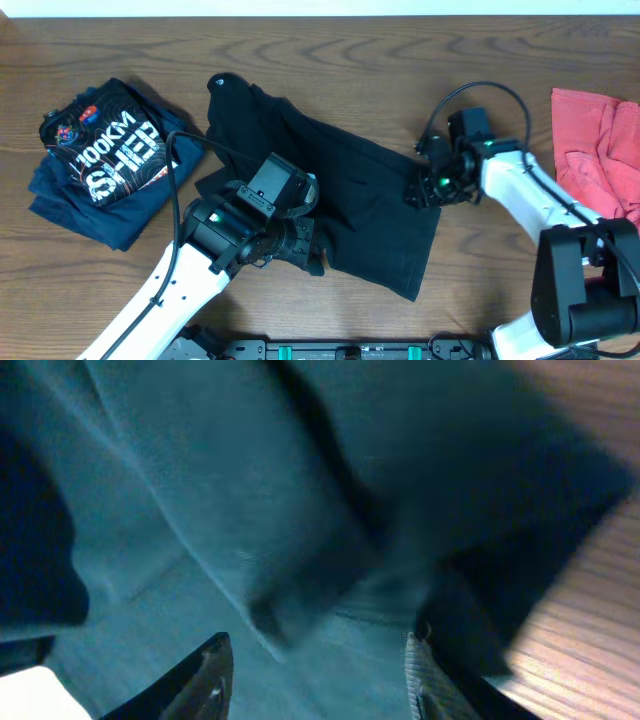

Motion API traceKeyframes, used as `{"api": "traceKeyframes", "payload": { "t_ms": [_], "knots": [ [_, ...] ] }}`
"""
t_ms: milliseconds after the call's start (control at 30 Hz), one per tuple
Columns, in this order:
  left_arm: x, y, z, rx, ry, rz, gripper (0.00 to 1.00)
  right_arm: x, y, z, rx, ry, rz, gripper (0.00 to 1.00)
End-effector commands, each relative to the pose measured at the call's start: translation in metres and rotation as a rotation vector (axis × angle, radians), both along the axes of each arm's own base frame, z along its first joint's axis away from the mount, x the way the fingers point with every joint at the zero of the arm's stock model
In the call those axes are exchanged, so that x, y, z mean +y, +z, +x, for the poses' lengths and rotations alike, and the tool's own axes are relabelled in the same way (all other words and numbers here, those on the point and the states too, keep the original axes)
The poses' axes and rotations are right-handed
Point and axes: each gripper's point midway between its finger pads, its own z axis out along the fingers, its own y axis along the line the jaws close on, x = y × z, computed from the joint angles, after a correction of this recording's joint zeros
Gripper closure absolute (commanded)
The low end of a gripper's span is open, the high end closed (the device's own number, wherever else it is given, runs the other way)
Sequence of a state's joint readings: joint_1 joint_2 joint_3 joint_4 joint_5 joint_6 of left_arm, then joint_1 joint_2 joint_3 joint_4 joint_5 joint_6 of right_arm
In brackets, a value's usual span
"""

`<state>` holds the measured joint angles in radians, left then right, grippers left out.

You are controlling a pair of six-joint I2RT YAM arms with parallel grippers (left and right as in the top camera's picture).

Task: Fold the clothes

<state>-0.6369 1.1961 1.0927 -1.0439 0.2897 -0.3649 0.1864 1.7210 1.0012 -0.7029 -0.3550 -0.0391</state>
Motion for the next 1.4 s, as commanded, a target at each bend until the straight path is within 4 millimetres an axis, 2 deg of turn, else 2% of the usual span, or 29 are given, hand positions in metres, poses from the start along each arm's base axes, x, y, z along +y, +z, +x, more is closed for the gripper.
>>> {"api": "traceKeyframes", "payload": {
  "t_ms": [0, 67, 100, 167, 200, 233, 267, 300, 400, 467, 500, 533, 600, 700, 767, 800, 867, 900, 933, 1067, 1200, 1300, 1367],
  "knots": [
    [-0.002, 0.003, -0.001, -0.002, -0.019, -0.011, 0.94, 0.012, -0.004, -0.006, 0.002, 0.021, -0.012, 0.43],
    [-0.002, 0.003, -0.001, -0.002, -0.019, -0.011, 0.94, 0.014, -0.007, -0.006, -0.015, 0.038, -0.043, 0.43],
    [-0.002, 0.003, -0.001, -0.002, -0.019, -0.011, 0.94, 0.014, -0.009, -0.005, -0.026, 0.046, -0.060, 0.46],
    [-0.002, 0.003, -0.001, -0.002, -0.019, -0.011, 0.94, 0.012, -0.014, -0.005, -0.039, 0.031, -0.102, 0.65],
    [-0.002, 0.003, -0.001, -0.002, -0.019, -0.011, 0.94, 0.009, -0.016, -0.003, -0.043, 0.007, -0.125, 0.81],
    [-0.002, 0.003, -0.001, -0.002, -0.019, -0.011, 0.94, 0.006, -0.018, -0.001, -0.050, -0.022, -0.148, 0.90],
    [-0.002, 0.003, -0.001, -0.002, -0.019, -0.011, 0.94, 0.002, -0.019, 0.002, -0.062, -0.051, -0.167, 0.95],
    [-0.002, 0.003, -0.001, -0.002, -0.019, -0.011, 0.94, -0.003, -0.019, 0.008, -0.082, -0.088, -0.192, 0.99],
    [-0.002, 0.003, -0.001, -0.002, -0.019, -0.011, 0.94, -0.019, -0.011, 0.043, -0.217, -0.208, -0.262, 0.99],
    [-0.002, 0.003, -0.001, -0.003, -0.019, -0.011, 0.94, -0.033, 0.008, 0.083, -0.376, -0.281, -0.302, 0.99],
    [-0.002, 0.003, -0.001, -0.005, -0.017, -0.008, 0.94, -0.046, 0.025, 0.106, -0.473, -0.341, -0.339, 0.99],
    [-0.001, 0.002, 0.000, -0.009, -0.015, -0.003, 0.94, -0.060, 0.044, 0.126, -0.557, -0.403, -0.373, 0.99],
    [0.003, 0.001, 0.003, -0.025, -0.005, 0.020, 0.94, -0.094, 0.093, 0.165, -0.719, -0.549, -0.422, 0.99],
    [0.009, 0.000, 0.009, -0.054, 0.012, 0.059, 0.94, -0.131, 0.150, 0.196, -0.825, -0.668, -0.400, 0.99],
    [0.012, -0.001, 0.011, -0.066, 0.019, 0.076, 0.94, -0.156, 0.172, 0.203, -0.843, -0.722, -0.409, 0.96],
    [0.013, -0.001, 0.012, -0.070, 0.021, 0.080, 0.94, -0.166, 0.177, 0.202, -0.837, -0.739, -0.418, 0.87],
    [0.015, -0.001, 0.014, -0.077, 0.026, 0.091, 0.94, -0.177, 0.174, 0.196, -0.781, -0.738, -0.422, 0.54],
    [0.015, -0.002, 0.014, -0.079, 0.026, 0.091, 0.94, -0.177, 0.166, 0.190, -0.729, -0.717, -0.413, 0.43],
    [0.014, -0.002, 0.015, -0.082, 0.026, 0.090, 0.94, -0.173, 0.157, 0.183, -0.678, -0.681, -0.400, 0.39],
    [0.011, -0.003, 0.019, -0.089, 0.027, 0.084, 0.94, -0.139, 0.112, 0.139, -0.410, -0.519, -0.305, 0.40],
    [0.007, -0.010, 0.024, -0.076, 0.026, 0.093, 0.94, -0.088, 0.070, 0.069, -0.091, -0.369, -0.172, 0.43],
    [0.006, -0.019, 0.026, -0.049, 0.024, 0.114, 0.94, -0.059, 0.042, 0.020, 0.085, -0.288, -0.146, 0.45],
    [0.005, -0.024, 0.027, -0.034, 0.023, 0.126, 0.93, -0.046, 0.027, -0.003, 0.151, -0.252, -0.144, 0.46]
  ]
}}
